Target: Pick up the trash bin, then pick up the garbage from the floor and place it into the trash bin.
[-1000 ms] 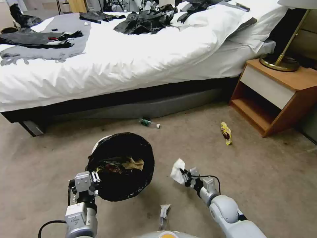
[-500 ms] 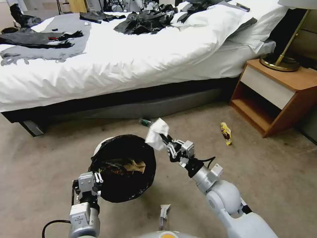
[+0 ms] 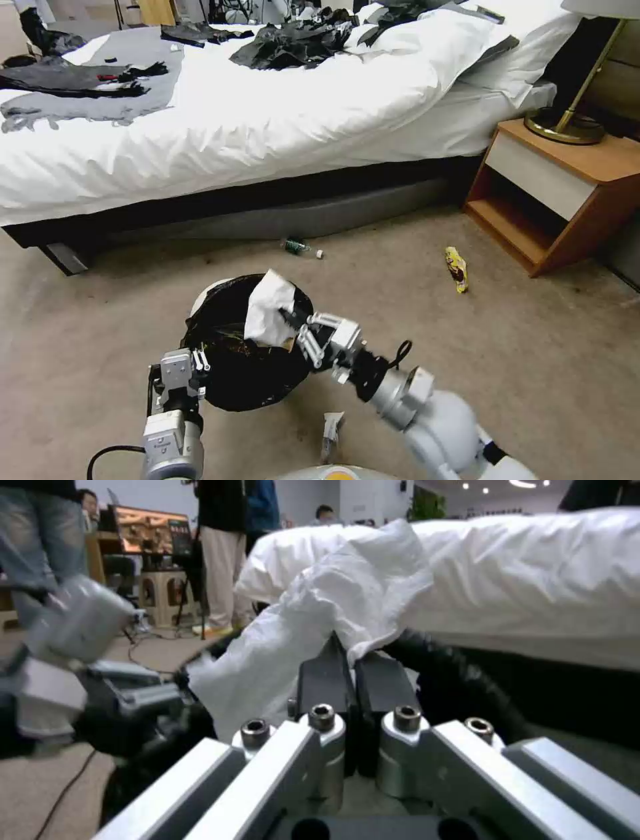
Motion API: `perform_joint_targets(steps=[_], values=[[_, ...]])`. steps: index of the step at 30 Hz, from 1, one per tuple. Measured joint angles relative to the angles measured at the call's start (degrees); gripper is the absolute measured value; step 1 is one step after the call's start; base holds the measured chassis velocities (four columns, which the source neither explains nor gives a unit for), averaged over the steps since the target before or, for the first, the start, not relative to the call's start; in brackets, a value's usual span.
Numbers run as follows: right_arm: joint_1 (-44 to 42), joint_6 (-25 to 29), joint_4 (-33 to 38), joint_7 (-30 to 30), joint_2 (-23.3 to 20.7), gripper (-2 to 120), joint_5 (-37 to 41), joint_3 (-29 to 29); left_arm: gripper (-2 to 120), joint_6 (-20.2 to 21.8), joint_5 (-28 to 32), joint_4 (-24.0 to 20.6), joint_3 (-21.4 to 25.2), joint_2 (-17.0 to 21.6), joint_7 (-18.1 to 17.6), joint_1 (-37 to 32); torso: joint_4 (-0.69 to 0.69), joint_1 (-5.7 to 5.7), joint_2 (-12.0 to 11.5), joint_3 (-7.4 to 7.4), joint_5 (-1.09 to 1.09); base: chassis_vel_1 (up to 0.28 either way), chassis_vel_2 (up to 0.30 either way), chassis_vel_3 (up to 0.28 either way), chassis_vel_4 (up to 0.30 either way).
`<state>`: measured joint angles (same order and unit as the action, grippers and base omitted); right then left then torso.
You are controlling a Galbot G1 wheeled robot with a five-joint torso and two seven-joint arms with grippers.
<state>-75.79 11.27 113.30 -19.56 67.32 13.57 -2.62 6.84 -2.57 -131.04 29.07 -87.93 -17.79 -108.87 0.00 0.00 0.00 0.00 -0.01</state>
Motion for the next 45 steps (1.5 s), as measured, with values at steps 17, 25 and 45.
perform_joint_targets(steps=[17,25,45], values=[[8.60,-2.83,-10.06,4.67,1.72,10,-0.39,-6.81,0,-0.45,-0.82,-0.67,-0.68,-0.19,-0.04,-0.64,0.00,0.00,0.00,0.00,0.00,0.000,0.000,0.000,0.000],[8.88,-3.38,-9.90,5.02,1.31,39,-0.28,-7.49,0,-0.46,-0.95,-0.67,-0.77,-0.23,-0.04,-0.58,0.00,0.00,0.00,0.00,0.00,0.000,0.000,0.000,0.000],[7.29,-3.57,-8.50,4.92,0.07,100,-0.55,-7.27,0,-0.33,-0.76,-0.53,-0.82,-0.28,-0.04,-0.11,0.00,0.00,0.00,0.00,0.01,0.000,0.000,0.000,0.000]])
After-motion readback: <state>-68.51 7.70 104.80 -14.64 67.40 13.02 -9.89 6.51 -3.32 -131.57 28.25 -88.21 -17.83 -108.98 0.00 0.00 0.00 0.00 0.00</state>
